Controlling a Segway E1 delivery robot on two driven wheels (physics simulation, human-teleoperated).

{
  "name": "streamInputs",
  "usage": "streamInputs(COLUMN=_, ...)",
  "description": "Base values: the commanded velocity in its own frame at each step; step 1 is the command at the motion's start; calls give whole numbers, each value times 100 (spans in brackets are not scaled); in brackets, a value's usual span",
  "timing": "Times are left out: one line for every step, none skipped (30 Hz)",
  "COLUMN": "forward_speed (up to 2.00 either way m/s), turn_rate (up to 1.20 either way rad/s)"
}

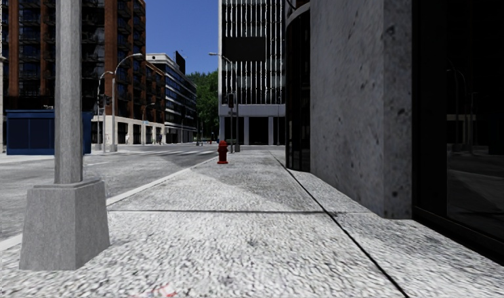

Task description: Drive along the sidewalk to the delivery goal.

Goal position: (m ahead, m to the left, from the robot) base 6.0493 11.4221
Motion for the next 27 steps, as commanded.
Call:
streamInputs(forward_speed=200, turn_rate=0)
streamInputs(forward_speed=200, turn_rate=0)
streamInputs(forward_speed=200, turn_rate=0)
streamInputs(forward_speed=200, turn_rate=0)
streamInputs(forward_speed=200, turn_rate=0)
streamInputs(forward_speed=200, turn_rate=0)
streamInputs(forward_speed=200, turn_rate=0)
streamInputs(forward_speed=200, turn_rate=0)
streamInputs(forward_speed=200, turn_rate=0)
streamInputs(forward_speed=200, turn_rate=0)
streamInputs(forward_speed=200, turn_rate=0)
streamInputs(forward_speed=200, turn_rate=0)
streamInputs(forward_speed=200, turn_rate=0)
streamInputs(forward_speed=200, turn_rate=0)
streamInputs(forward_speed=200, turn_rate=0)
streamInputs(forward_speed=200, turn_rate=0)
streamInputs(forward_speed=200, turn_rate=0)
streamInputs(forward_speed=200, turn_rate=0)
streamInputs(forward_speed=200, turn_rate=0)
streamInputs(forward_speed=200, turn_rate=0)
streamInputs(forward_speed=200, turn_rate=0)
streamInputs(forward_speed=200, turn_rate=0)
streamInputs(forward_speed=200, turn_rate=0)
streamInputs(forward_speed=200, turn_rate=0)
streamInputs(forward_speed=200, turn_rate=0)
streamInputs(forward_speed=200, turn_rate=0)
streamInputs(forward_speed=200, turn_rate=0)
